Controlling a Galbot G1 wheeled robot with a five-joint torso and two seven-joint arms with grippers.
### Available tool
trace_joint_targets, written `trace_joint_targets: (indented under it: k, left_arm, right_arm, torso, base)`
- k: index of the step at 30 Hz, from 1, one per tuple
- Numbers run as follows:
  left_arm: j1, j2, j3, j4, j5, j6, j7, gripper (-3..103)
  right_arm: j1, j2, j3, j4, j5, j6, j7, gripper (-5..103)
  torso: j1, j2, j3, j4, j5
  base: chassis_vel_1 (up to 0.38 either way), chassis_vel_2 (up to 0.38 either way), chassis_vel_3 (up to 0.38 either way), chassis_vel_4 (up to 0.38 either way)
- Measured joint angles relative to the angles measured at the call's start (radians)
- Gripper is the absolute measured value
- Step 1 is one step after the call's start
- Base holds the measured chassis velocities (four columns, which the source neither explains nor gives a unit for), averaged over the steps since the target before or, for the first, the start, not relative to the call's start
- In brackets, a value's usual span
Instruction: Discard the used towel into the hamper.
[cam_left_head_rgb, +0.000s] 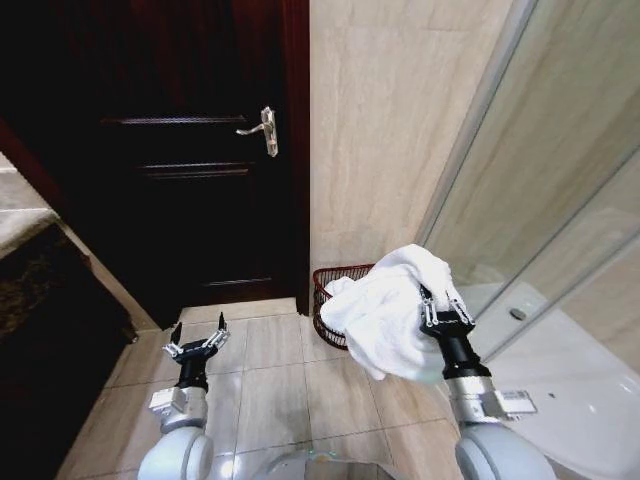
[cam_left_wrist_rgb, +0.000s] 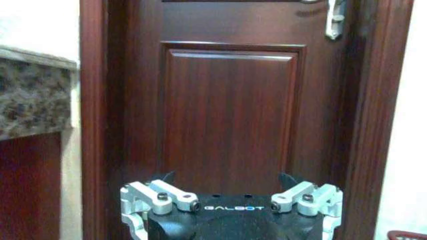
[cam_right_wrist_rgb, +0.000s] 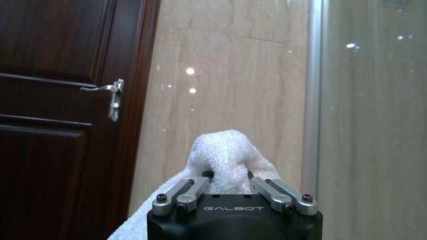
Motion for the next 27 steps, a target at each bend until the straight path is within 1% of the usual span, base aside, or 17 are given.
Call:
trace_joint_targets:
  k: [2,5,10,12,27]
  left_arm:
    - [0.0,0.0,0.0,0.001,0.001,-0.002,0.0,100]
    - [-0.001,-0.001,-0.001,0.006,0.006,-0.013,0.0,100]
    - [-0.002,-0.002,-0.003,0.008,0.011,-0.015,-0.001,100]
    - [-0.002,-0.005,-0.003,0.008,0.012,-0.015,-0.002,100]
    - [-0.001,-0.01,0.0,0.003,0.017,0.002,-0.011,100]
  right_arm:
    - [0.0,0.0,0.0,0.0,0.0,0.0,0.0,18]
    - [0.0,-0.001,0.0,-0.002,0.001,0.002,-0.001,18]
    - [0.0,-0.002,0.0,-0.003,0.002,0.004,-0.001,18]
    - [0.0,-0.004,0.002,-0.005,0.002,0.006,-0.002,18]
    - [0.003,-0.016,0.001,-0.011,0.008,0.006,-0.003,18]
  torso:
    - [0.001,0.003,0.002,0.0,-0.0001]
    - [0.007,0.019,0.012,0.0003,0.0]
    - [0.011,0.029,0.018,0.0001,0.0]
    - [0.014,0.038,0.024,0.0001,0.0]
    - [0.039,0.1,0.061,0.0002,0.0001]
  base:
    - [0.049,0.042,0.056,0.053]
    - [0.02,0.023,0.021,0.016]
    - [0.0,0.0,0.0,0.0]
    - [0.0,0.0,0.0,0.0]
    - [0.0,0.0,0.0,0.0]
